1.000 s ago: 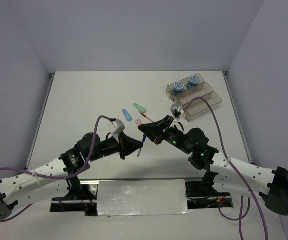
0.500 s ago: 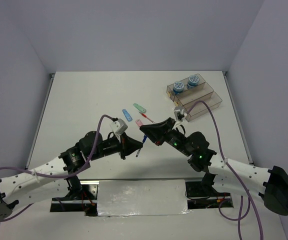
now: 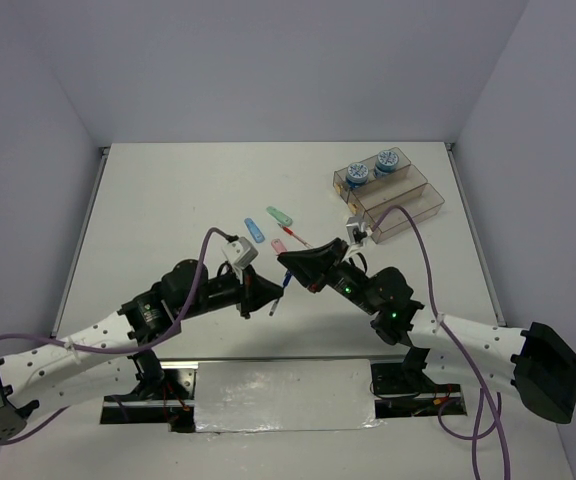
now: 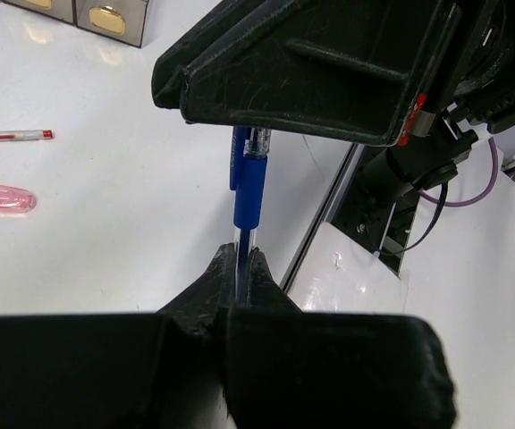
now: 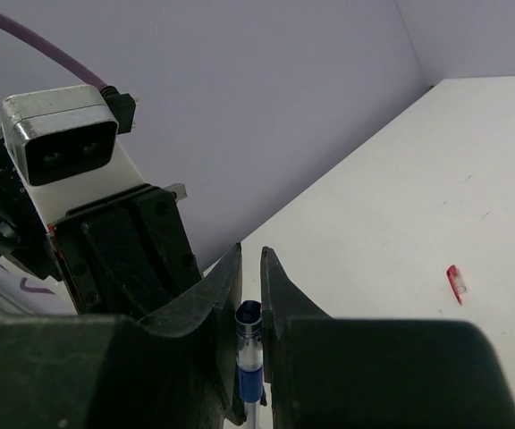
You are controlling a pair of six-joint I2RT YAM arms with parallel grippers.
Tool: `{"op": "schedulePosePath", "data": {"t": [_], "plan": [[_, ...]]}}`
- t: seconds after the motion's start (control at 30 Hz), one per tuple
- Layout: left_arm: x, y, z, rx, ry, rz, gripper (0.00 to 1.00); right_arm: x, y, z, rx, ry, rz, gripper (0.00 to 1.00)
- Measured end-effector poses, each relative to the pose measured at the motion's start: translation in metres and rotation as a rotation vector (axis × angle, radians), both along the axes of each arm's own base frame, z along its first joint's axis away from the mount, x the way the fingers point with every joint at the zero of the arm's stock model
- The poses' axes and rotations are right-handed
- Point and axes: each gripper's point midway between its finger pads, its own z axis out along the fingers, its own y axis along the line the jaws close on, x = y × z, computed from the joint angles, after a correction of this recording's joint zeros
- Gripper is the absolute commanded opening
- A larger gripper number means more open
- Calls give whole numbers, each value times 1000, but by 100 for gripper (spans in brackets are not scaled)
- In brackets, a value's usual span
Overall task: Sort the stationery into containers
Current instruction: Close the pen cap on the pen.
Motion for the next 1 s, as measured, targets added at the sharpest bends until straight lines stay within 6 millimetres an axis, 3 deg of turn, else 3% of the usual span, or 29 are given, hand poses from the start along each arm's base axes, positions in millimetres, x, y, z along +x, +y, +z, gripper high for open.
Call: {"op": "schedulePosePath", "data": {"t": [0.9, 0.97, 1.0], "plan": [[9, 12, -6, 7, 51, -20, 0, 8, 10, -10, 17, 10, -15, 1], [9, 13, -6, 7, 52, -22, 0, 9, 10, -9, 15, 11, -15, 15], [9, 13, -6, 6, 52, -24, 0, 8, 10, -5, 18, 8, -14, 33]]}}
